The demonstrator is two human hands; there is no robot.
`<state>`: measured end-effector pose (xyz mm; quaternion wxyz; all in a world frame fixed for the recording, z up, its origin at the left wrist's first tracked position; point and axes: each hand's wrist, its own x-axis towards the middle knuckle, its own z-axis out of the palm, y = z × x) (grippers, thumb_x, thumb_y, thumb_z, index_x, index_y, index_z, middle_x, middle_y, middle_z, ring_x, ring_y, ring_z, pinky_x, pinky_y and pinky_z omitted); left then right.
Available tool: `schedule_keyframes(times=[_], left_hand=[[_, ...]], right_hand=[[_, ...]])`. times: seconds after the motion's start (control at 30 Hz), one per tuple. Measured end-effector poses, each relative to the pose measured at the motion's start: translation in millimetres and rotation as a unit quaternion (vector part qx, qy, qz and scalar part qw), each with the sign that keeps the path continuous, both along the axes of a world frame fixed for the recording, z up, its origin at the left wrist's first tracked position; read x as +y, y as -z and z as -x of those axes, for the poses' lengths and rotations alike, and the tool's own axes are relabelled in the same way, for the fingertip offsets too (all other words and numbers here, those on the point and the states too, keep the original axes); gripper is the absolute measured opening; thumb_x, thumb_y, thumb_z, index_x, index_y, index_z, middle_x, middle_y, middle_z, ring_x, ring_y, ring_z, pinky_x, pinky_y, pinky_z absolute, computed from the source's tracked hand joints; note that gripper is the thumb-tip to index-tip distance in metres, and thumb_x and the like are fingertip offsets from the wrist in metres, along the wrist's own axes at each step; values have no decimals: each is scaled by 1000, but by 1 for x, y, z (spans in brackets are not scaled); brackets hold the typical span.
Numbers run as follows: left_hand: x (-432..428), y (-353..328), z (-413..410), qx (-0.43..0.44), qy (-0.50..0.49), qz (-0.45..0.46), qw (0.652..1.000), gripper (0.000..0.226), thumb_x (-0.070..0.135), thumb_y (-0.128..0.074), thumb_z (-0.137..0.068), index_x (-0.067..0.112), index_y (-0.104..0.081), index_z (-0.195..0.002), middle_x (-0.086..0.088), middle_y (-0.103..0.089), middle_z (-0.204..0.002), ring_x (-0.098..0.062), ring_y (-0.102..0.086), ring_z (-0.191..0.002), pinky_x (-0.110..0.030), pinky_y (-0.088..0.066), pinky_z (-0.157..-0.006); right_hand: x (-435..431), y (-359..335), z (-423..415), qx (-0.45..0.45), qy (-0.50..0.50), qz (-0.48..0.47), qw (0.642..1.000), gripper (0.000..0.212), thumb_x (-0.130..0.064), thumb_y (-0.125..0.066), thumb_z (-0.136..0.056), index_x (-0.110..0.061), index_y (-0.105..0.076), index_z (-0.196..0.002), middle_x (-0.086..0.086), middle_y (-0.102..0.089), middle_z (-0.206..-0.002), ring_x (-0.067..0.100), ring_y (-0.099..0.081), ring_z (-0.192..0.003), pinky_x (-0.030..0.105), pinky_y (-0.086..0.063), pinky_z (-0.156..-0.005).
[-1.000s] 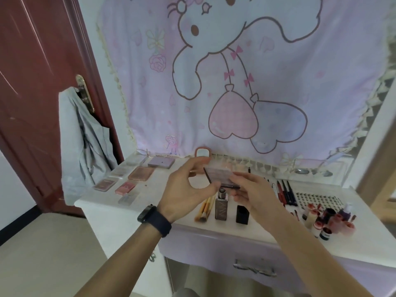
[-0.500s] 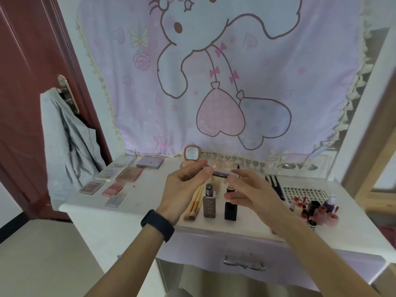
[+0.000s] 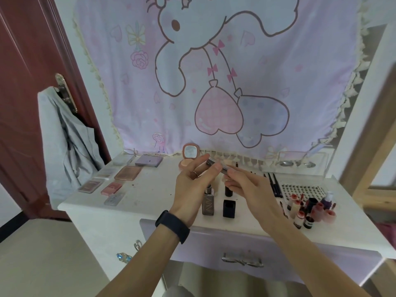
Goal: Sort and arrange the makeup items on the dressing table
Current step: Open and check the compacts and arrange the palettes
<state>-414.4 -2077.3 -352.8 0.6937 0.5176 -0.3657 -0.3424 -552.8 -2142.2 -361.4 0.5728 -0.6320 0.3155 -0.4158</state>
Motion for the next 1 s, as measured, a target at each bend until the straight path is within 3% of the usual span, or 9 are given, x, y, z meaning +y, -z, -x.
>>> schedule_keyframes(times=[0.1,0.2,0.33,0.57,0.67,0.73,0.87,1.0], left_hand=[[-3,1,0,30,4,12,999,65,45,-84,-65,24,-68,-124,-12,-73,-111,-28,-68,-110,-42,-51,-102],[-5,3,-1,53,5,21,998,62,38,-83,-70,14,-68,-125,-25,-67,-113,-39,-63,-113,-45,-51,-103],[-6,5,-3,77,20,25,997,49,24,-78,-84,7,-65,-128,-12,-72,-115,-24,-68,-112,-39,-50,-104],[-8,8,-5,90,29,39,995,40,18,-73,-88,6,-66,-126,-9,-72,-117,-22,-67,-114,-33,-52,-100],[-11,10,-6,97,26,44,994,40,17,-72,-89,10,-65,-128,-5,-72,-119,-20,-67,-114,-33,-52,-100],[-13,10,-5,111,29,48,992,43,17,-72,-89,9,-63,-130,-3,-72,-119,-21,-67,-114,-34,-53,-100],[-14,10,-5,146,41,47,987,44,18,-73,-89,5,-62,-131,-3,-71,-121,-24,-67,-115,-35,-52,-101],[-13,6,-6,174,69,43,981,52,22,-76,-81,6,-63,-129,-10,-71,-120,-27,-68,-112,-35,-54,-97]], right_hand=[[3,1,-5,1,16,30,999,46,-64,-62,-76,-38,-76,-111,-14,-76,-102,5,-71,-97,40,-53,-101],[4,2,-9,13,11,67,998,36,-66,-57,-78,-52,-74,-107,-14,-76,-98,11,-70,-94,43,-53,-101],[3,3,-10,6,2,58,998,32,-65,-59,-79,-52,-74,-104,-17,-75,-101,3,-69,-100,41,-50,-104],[3,2,-13,6,9,37,999,25,-65,-62,-76,-54,-76,-94,-17,-76,-97,3,-70,-97,37,-51,-102],[-1,-5,-10,3,8,6,1000,26,-62,-63,-82,-43,-80,-90,-5,-78,-94,13,-73,-96,32,-56,-96],[-5,-9,-7,18,11,5,1000,32,-63,-65,-83,-36,-80,-91,8,-75,-96,25,-71,-98,37,-57,-97],[-11,-8,-8,59,23,11,998,25,-68,-64,-84,-48,-78,-89,-3,-76,-91,14,-73,-91,40,-56,-98],[-16,-8,-5,82,39,21,996,32,-79,-54,-81,-55,-74,-88,-10,-76,-85,6,-73,-84,39,-57,-94]])
